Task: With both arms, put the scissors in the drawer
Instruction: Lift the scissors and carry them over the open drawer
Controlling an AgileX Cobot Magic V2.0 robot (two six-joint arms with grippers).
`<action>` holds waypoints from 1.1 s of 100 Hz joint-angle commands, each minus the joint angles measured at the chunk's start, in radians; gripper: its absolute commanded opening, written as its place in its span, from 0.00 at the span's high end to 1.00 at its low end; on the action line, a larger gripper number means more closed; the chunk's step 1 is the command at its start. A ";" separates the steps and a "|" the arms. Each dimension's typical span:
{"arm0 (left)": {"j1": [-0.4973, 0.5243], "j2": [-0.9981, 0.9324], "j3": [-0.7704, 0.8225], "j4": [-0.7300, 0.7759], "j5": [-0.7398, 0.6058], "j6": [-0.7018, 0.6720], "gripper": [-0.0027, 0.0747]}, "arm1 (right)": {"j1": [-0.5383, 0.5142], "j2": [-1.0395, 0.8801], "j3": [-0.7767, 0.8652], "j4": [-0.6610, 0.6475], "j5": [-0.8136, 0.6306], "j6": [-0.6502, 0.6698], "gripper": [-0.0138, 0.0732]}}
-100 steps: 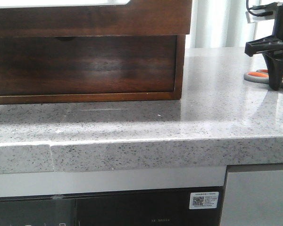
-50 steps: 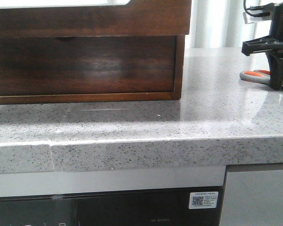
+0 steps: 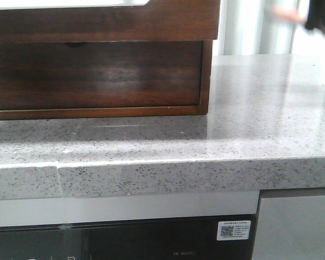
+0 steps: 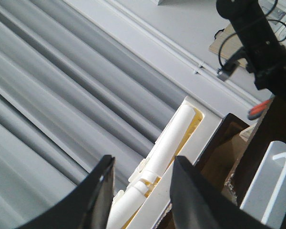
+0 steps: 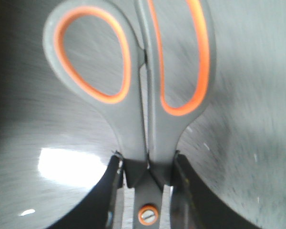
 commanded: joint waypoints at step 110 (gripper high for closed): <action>0.001 0.007 -0.028 -0.053 -0.032 -0.016 0.62 | 0.727 0.044 -0.334 0.054 -0.274 -0.544 0.93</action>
